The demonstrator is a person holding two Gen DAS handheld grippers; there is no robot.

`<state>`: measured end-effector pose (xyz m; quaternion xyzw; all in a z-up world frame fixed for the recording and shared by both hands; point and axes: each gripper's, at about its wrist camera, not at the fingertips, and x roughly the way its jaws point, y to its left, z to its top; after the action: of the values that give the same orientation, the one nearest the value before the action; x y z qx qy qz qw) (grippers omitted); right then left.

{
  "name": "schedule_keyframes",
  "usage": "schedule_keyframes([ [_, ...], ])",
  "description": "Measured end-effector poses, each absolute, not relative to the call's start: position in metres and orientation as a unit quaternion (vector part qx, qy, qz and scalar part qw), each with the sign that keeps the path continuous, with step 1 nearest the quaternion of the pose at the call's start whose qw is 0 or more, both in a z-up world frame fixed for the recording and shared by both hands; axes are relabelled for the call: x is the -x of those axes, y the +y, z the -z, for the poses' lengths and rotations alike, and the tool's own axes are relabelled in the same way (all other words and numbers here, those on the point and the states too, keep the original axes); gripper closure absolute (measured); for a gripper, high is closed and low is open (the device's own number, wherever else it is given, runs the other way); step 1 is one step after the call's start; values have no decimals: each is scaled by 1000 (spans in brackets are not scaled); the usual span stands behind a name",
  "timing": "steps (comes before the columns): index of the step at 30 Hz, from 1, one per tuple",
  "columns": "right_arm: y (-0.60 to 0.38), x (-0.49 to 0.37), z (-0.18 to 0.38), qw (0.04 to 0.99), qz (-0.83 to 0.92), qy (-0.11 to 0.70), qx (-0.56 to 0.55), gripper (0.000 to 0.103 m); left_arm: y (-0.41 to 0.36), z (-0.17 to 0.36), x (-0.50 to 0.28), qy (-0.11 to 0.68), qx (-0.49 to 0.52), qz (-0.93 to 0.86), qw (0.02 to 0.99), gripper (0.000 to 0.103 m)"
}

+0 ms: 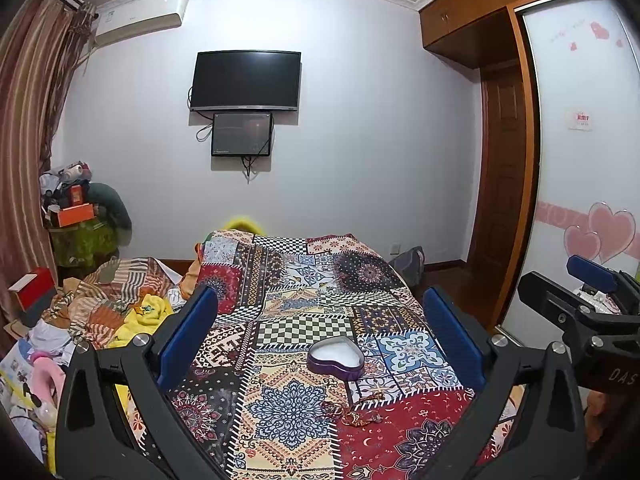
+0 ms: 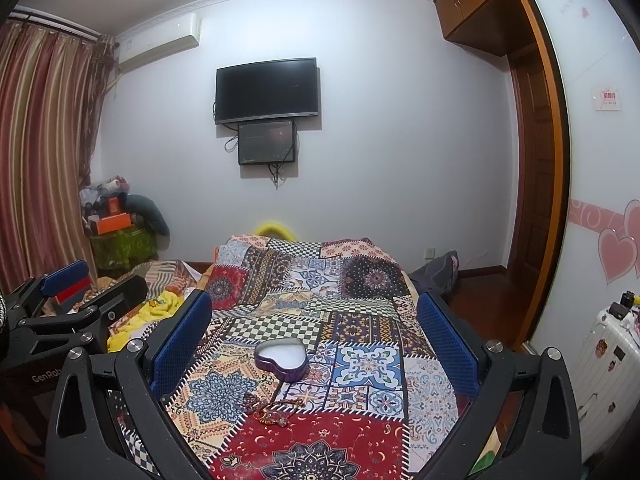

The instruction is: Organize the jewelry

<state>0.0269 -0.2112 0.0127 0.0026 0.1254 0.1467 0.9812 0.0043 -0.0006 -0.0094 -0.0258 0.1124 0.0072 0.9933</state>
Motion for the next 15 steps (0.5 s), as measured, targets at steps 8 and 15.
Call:
schedule_keyframes([
  [8,-211,-29,-12,981,-146,128,-3,1,-2,10,-5,115,26,-7,993,0],
  [15,-210,-30,-12,981,-146,128,-4,1,-1,10,-6,116,28,-6,993,0],
])
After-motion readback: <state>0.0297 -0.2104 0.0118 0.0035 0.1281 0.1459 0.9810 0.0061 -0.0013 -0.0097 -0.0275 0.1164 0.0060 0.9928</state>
